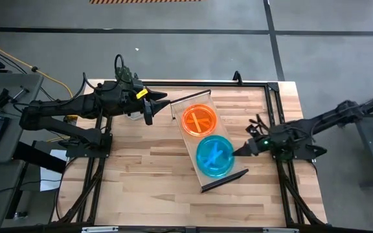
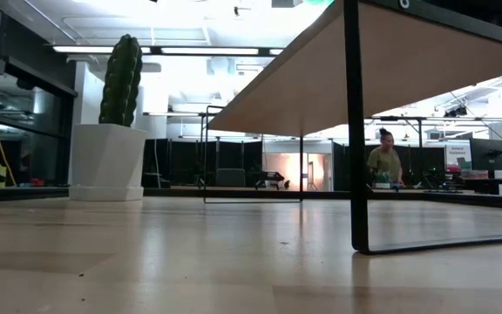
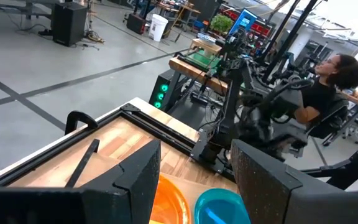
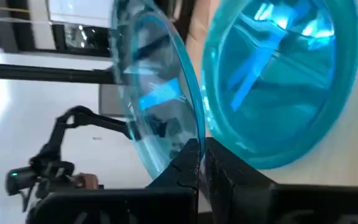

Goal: Place and stack plates onto a shelf
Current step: Stack the blue plate on top of the blue plate on the shelf

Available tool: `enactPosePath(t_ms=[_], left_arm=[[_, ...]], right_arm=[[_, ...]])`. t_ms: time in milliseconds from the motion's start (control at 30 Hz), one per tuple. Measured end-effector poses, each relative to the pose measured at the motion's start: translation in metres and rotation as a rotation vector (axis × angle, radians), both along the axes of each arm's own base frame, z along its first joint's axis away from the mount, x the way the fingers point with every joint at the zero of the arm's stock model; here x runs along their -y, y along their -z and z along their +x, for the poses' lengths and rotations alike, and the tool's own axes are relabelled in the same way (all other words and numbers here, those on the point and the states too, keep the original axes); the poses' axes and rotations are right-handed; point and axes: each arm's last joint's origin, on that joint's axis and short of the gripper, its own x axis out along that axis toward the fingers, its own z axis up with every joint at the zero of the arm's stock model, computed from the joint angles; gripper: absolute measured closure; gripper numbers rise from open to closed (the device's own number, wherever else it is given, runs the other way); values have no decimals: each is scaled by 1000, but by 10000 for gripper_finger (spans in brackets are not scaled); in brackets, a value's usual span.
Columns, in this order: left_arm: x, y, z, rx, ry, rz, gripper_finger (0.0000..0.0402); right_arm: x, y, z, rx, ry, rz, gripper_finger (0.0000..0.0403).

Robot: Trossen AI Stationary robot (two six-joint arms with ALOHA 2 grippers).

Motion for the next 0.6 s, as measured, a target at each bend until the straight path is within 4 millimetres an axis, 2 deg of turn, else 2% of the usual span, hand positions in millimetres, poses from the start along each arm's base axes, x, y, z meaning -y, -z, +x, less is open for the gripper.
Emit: enactPosePath(t_ms=[200,467,600], left_arm=[[0,0,0,-1,0,1,216],[0,0,0,-1,0,1,216],[0,0,0,-1,0,1,216]], right_arm=[[7,12,8,-91,3,-31,403],[19,17,-2,-182,56,-47,403],[19,11,-3,-197,54,-55,403]])
